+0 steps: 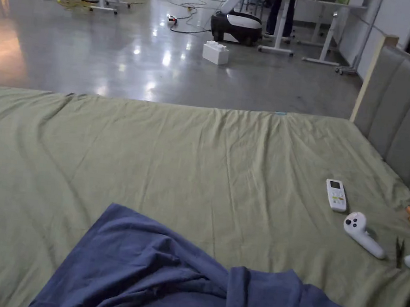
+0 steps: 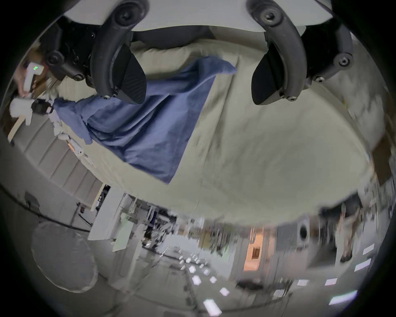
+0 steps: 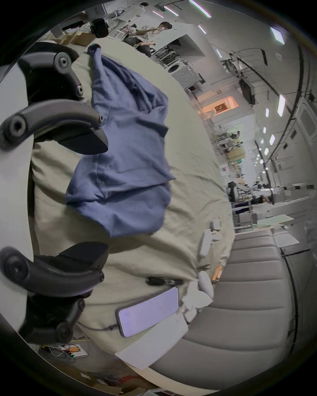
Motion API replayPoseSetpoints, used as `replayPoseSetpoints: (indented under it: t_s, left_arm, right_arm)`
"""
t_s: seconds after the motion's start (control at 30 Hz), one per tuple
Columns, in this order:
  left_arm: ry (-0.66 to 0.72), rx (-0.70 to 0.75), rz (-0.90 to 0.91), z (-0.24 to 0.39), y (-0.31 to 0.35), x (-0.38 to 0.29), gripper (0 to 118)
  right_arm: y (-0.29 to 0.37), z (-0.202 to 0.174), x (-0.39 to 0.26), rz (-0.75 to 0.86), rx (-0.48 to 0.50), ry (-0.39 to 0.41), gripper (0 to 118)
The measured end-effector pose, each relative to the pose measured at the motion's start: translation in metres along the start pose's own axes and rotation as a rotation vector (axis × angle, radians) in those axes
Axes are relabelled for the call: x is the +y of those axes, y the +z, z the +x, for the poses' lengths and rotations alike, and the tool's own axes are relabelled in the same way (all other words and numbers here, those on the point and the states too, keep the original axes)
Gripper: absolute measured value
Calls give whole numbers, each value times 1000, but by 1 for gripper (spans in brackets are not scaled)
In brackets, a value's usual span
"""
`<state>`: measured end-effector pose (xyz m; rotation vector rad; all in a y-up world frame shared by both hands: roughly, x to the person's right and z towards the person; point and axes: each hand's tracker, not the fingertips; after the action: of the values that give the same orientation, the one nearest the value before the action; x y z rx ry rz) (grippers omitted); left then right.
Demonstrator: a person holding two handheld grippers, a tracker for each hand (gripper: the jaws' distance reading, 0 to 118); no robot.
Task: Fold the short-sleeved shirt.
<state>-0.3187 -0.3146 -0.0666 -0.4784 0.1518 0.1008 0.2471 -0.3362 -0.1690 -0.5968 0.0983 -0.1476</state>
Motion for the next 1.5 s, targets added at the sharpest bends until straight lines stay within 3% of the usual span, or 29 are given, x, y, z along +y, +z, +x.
replayPoseSetpoints:
  t_s: [0.23,0.33,0.4,0.43,0.47,0.5,0.53,0.57,0.63,0.7,0.73,0.87,1.5]
  left_arm:
    - [-121,-18,269,52,73,52,101]
    - [-60,-42,278,74,88,54,99]
    - [-62,-31,382,85,100,46,83]
    - [-111,-18,381,90,104,45,74]
    - [-137,-11,381,94,106,44,60]
    - [-156,-30,345,99,108,42,46]
    - [-167,-53,328,100,109,41,25]
    - [-174,-89,307,102,111,38,2]
    - [-182,-118,263,108,115,36,1]
    - [-191,-87,243,111,122,41,0]
    - [-184,-90,245,112,124,42,0]
    - [-112,-118,221,103,117,45,0]
    - [-80,-162,135,94,100,37,0]
  right_arm:
    - [89,-67,21,293,24,148,88]
    - [106,-83,22,301,29,213,88]
    - [114,-89,22,314,56,224,77]
    - [118,-91,19,307,60,203,63]
    - [122,-94,19,332,64,204,38]
    - [124,-95,18,327,75,193,18]
    - [125,-95,15,298,85,161,11]
    - [127,-97,15,320,86,188,9]
    - [128,-101,11,304,55,224,0]
    - [129,-102,13,320,53,263,0]
    - [127,-99,9,259,66,187,0]
    - [127,-97,11,281,52,194,0]
    - [117,-87,8,224,56,167,0]
